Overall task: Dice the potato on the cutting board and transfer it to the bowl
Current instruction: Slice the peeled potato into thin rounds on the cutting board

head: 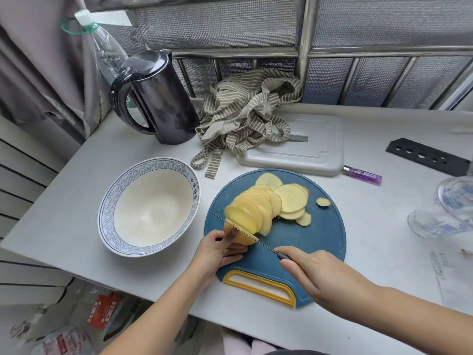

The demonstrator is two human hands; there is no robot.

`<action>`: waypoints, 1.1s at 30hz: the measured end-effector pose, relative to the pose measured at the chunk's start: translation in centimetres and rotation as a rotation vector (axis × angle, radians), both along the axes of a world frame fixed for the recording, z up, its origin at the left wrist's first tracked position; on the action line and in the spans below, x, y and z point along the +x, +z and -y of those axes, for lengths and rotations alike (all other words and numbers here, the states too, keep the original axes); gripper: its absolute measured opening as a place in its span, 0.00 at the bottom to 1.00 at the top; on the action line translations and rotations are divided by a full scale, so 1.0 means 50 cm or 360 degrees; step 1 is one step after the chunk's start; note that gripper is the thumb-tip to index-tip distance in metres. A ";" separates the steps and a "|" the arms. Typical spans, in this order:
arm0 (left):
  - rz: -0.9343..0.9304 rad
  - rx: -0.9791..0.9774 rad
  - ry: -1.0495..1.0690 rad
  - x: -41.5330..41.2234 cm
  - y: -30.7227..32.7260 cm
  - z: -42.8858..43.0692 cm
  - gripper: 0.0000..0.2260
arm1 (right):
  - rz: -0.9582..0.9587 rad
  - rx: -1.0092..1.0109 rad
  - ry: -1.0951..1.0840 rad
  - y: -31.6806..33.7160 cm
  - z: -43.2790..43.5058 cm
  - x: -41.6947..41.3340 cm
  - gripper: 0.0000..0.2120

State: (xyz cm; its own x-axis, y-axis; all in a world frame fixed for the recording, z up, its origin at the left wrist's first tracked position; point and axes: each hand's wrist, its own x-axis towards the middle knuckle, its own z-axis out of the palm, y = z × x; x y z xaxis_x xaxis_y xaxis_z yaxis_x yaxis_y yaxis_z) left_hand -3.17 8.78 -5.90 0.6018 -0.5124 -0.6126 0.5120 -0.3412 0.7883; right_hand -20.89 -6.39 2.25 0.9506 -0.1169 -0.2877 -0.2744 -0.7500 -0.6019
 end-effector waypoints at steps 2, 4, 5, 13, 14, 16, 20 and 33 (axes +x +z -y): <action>0.0003 0.0000 -0.0005 0.000 0.000 0.001 0.24 | -0.0022 -0.0033 -0.0032 -0.007 0.002 -0.001 0.20; 0.0007 0.0011 -0.0013 0.001 -0.002 0.000 0.26 | -0.0045 -0.0081 -0.0051 -0.012 0.002 -0.001 0.22; 0.0009 0.0018 -0.0017 0.001 -0.001 0.000 0.27 | -0.0066 -0.0111 -0.0039 -0.012 0.000 -0.002 0.23; 0.0029 0.0042 -0.0038 0.004 -0.011 -0.001 0.30 | -0.0231 -0.0232 -0.0024 -0.013 -0.009 -0.001 0.19; 0.0031 0.0048 -0.0043 0.004 -0.012 -0.001 0.31 | -0.0236 -0.0254 -0.0016 -0.012 -0.011 -0.002 0.19; 0.0024 0.0052 -0.0044 0.004 -0.012 0.000 0.32 | -0.0244 -0.0260 -0.0011 -0.009 -0.012 -0.001 0.19; -0.0004 0.0073 -0.0049 0.009 -0.009 0.001 0.37 | -0.0223 -0.0255 0.0023 -0.010 -0.009 0.000 0.22; -0.0069 0.0059 -0.0050 0.011 -0.001 -0.003 0.36 | -0.0172 -0.0042 -0.0054 -0.030 0.003 0.006 0.23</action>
State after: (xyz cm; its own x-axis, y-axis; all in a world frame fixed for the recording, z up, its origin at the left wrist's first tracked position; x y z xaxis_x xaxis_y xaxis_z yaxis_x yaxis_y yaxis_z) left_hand -2.64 8.93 -5.97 0.5583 -0.5070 -0.6567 0.5342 -0.3859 0.7521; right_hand -20.62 -6.55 0.76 0.9096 -0.1575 -0.3844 -0.3620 -0.7544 -0.5475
